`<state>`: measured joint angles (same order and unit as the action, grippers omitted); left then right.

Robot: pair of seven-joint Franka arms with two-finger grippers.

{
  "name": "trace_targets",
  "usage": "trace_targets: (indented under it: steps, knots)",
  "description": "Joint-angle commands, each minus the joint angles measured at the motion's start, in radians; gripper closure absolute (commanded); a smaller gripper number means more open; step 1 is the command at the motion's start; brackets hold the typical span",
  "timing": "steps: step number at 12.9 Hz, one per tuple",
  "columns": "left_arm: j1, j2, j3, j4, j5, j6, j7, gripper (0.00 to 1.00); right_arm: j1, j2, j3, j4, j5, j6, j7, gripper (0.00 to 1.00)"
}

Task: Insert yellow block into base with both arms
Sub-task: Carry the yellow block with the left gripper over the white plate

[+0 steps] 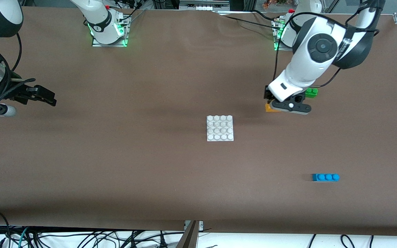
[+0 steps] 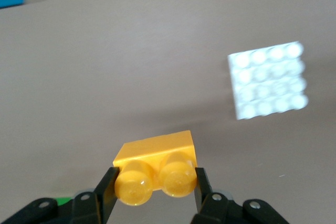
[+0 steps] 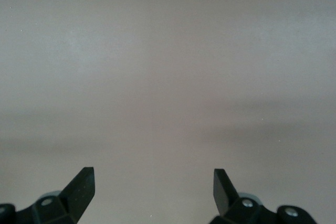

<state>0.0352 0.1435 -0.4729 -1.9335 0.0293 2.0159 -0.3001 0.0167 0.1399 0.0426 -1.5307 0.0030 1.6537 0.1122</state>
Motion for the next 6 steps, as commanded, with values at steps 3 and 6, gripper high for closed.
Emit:
trace_targets:
  steps: [3,6]
  knots:
    - [-0.154,0.282,-0.024,0.266,0.058,-0.034,-0.178,0.41,-0.009,-0.002,0.006,0.006,0.0,0.0,-0.011,0.0]
    - [-0.237,0.398,-0.023,0.364,0.125,-0.032,-0.287,0.41,-0.011,-0.002,0.006,0.006,0.0,0.0,-0.011,0.0]
